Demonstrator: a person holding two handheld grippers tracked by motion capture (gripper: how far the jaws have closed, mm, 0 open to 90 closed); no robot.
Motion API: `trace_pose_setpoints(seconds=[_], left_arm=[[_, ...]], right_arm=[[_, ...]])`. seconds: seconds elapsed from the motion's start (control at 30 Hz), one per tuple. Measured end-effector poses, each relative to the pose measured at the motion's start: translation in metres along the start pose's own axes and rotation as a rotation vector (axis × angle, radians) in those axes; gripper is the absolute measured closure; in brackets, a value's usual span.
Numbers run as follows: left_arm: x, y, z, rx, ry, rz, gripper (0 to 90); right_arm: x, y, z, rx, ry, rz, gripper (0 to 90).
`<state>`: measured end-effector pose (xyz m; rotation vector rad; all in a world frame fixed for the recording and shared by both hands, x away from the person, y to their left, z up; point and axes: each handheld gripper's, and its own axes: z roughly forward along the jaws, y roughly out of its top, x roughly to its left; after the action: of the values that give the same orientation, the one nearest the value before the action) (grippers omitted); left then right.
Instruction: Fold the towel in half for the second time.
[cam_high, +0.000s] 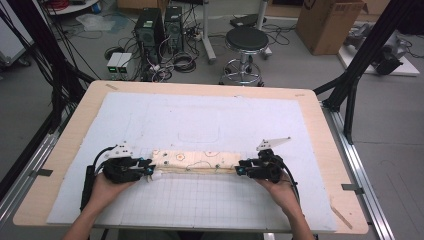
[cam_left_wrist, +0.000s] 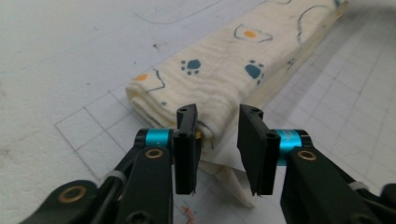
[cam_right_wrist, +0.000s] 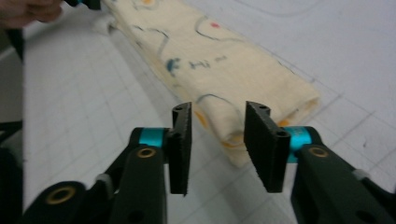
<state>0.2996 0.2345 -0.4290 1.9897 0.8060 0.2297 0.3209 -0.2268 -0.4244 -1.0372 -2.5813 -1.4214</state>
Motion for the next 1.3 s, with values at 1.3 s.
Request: trace_pose_setpoints(seconds=[1.3], left_arm=[[-0.031, 0.047, 0.078, 0.172, 0.001, 0.149, 85.9]], right_arm=[[0.035, 0.067, 0.095, 0.186, 0.040, -0.101, 86.9]])
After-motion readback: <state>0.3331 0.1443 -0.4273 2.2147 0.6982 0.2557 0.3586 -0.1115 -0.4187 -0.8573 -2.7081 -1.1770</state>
